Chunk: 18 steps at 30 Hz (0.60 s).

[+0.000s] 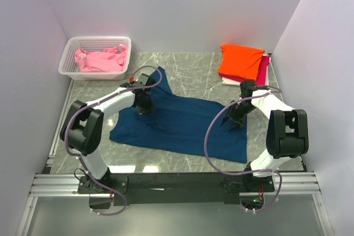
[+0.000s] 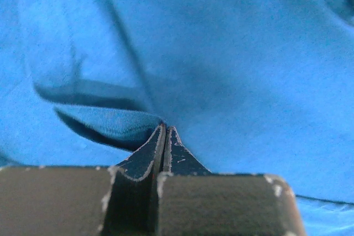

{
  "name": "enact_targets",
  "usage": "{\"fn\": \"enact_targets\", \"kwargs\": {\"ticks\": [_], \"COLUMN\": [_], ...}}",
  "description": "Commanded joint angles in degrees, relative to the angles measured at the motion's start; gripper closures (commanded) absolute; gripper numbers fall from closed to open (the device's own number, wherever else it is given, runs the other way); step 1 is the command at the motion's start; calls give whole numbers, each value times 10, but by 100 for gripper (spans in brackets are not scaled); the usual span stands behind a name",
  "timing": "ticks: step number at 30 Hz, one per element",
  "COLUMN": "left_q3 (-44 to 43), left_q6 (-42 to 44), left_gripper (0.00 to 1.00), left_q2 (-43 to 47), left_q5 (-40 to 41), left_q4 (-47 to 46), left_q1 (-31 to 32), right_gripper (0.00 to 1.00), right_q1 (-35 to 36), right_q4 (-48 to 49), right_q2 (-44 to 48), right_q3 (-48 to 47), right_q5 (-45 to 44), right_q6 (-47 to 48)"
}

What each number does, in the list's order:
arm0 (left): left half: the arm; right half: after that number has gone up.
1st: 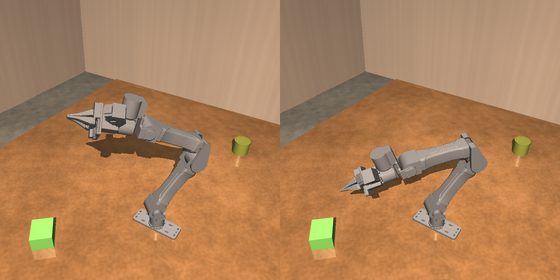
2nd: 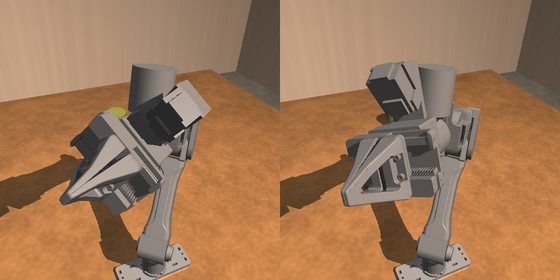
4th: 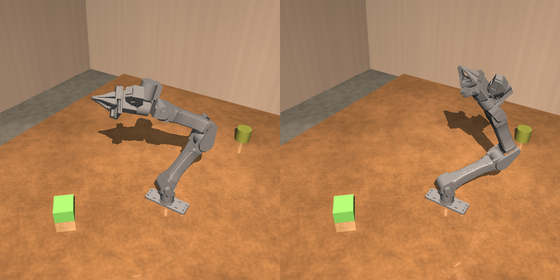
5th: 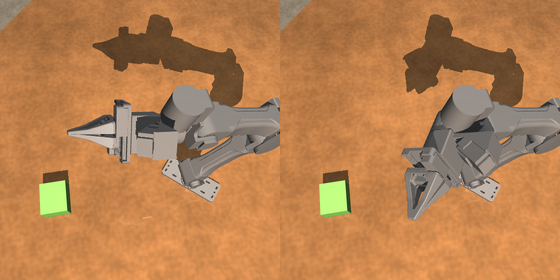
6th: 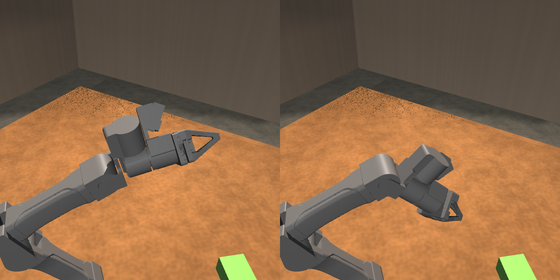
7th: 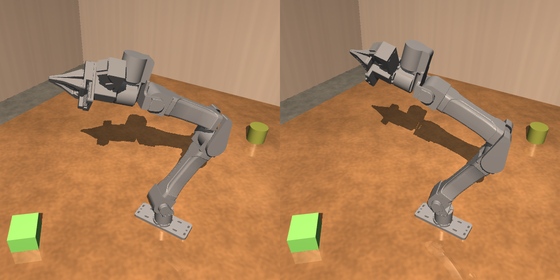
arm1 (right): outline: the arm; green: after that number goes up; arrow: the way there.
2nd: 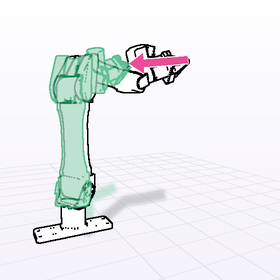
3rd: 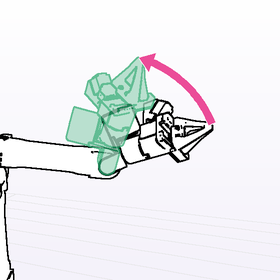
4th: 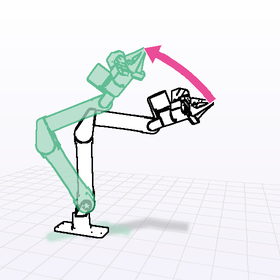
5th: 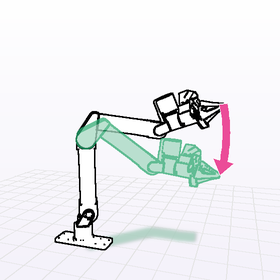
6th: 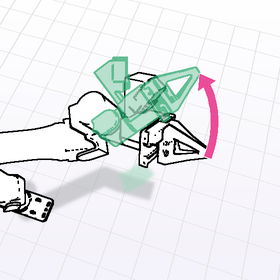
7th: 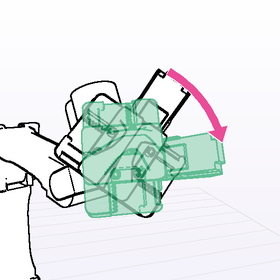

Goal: Fold and stack the t-shirts
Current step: Fold the tshirt

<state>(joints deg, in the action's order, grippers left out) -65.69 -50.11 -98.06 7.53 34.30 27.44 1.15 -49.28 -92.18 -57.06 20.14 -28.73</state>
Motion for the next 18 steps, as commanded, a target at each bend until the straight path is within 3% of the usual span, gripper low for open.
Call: {"fn": "enact_targets", "kwargs": {"ticks": [1,18], "left_q3": [-46,-145], "left_q6": [23,74], "left_gripper": [99,99], "left_q2": [-17,-103], "left_q5": [-15,-71], "left_q4": [-14,-22], "left_q1": [-1,-1], "right_gripper": [51,51], "right_q1": [3,3], "right_q4": [-8,-20], "right_q2": [-3,-13], "right_q3": [-24,-38], "right_q5": [-14,-34], "right_q6": [-4,-5]}}
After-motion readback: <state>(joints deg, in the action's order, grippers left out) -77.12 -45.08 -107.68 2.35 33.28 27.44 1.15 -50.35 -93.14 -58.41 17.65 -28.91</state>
